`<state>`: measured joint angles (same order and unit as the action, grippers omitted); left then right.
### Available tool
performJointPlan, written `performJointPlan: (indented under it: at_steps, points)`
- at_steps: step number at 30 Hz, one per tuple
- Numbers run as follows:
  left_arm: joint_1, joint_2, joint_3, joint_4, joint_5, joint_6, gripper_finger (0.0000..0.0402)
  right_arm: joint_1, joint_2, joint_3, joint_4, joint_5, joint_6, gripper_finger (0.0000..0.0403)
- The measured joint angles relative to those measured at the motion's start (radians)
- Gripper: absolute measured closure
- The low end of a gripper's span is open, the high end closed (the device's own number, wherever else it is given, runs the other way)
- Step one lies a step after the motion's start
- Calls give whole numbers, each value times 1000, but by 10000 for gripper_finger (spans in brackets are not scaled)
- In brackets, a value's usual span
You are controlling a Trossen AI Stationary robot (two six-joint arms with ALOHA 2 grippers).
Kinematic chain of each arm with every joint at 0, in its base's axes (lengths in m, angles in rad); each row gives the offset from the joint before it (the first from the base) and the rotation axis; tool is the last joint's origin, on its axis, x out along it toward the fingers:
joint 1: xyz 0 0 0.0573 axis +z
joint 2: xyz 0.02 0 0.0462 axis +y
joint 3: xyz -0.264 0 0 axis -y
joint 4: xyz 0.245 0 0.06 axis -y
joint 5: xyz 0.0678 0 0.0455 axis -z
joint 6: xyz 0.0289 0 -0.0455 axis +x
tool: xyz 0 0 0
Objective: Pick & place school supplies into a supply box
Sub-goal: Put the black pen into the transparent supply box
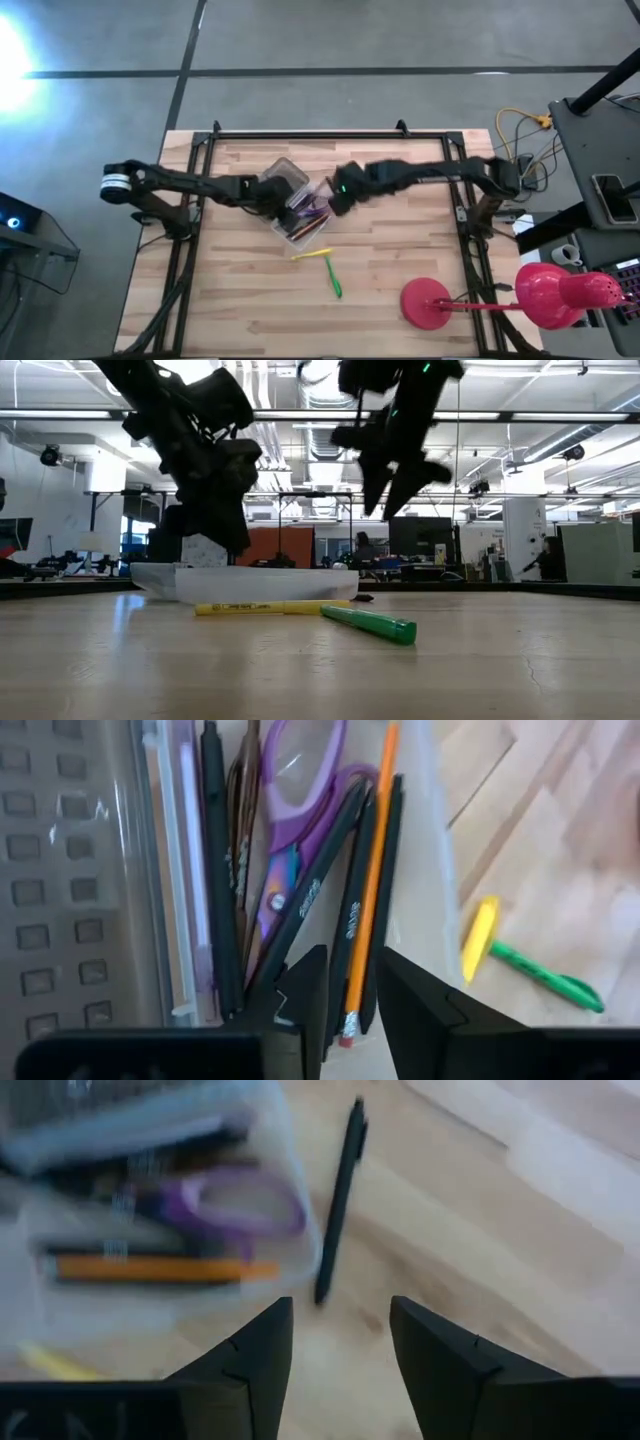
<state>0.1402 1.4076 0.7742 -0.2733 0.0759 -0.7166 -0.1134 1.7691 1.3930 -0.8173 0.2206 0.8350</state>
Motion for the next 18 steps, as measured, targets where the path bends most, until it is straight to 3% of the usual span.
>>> performJointPlan:
  at_steps: [8, 18]
  points:
    - [-18, -78, -8, 0, -3, 29, 329, -101, 165, 63, 58, -91, -67, 240]
    - [-31, -297, -82, -8, -54, 14, 329, -134, 350, 249, -50, -14, -135, 217]
